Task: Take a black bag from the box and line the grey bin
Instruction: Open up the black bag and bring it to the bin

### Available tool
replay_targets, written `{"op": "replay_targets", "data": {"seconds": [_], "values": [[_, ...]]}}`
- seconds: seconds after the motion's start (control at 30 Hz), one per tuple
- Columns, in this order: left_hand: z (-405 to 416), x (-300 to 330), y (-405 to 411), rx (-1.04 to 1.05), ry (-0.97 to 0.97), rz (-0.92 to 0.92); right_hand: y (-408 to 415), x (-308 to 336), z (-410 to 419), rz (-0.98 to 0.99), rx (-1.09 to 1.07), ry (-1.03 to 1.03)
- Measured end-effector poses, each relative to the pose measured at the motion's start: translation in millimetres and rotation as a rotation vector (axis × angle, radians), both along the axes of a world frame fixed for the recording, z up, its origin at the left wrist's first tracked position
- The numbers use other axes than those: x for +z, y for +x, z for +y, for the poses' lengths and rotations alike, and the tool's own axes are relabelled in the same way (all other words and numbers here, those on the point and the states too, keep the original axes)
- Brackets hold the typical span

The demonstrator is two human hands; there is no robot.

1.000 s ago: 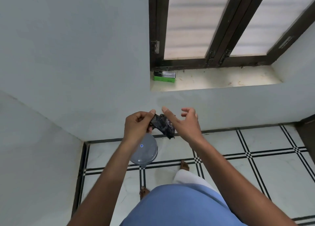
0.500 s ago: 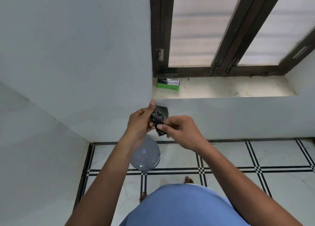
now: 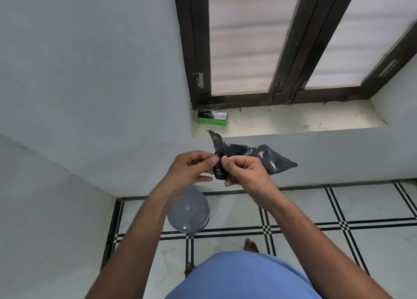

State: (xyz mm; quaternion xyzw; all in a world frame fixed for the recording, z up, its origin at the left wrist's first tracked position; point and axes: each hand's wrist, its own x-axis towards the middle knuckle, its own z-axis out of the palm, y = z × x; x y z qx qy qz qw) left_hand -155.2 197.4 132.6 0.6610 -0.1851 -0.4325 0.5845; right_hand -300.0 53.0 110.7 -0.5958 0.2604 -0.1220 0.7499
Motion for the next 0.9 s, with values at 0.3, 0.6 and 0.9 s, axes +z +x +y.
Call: {"op": "replay_targets", "data": {"seconds": [0.3, 0.6, 0.9], "values": [[-11.6, -11.2, -6.0, 0.247, -0.063, 0.001, -3.9, -4.2, -14.9, 0.050, -0.205, 0.073], [-9.3, -13.7, -15.2, -0.362, 0.180, -0.166, -4.0, 13.5, -19.6, 0.069, -0.101, 0.312], [-18.9, -14.4, -11.6, 0.083, 0.017, 0.050, -6.7, 10.8, -35.8, 0.191, -0.060, -0.283]]}}
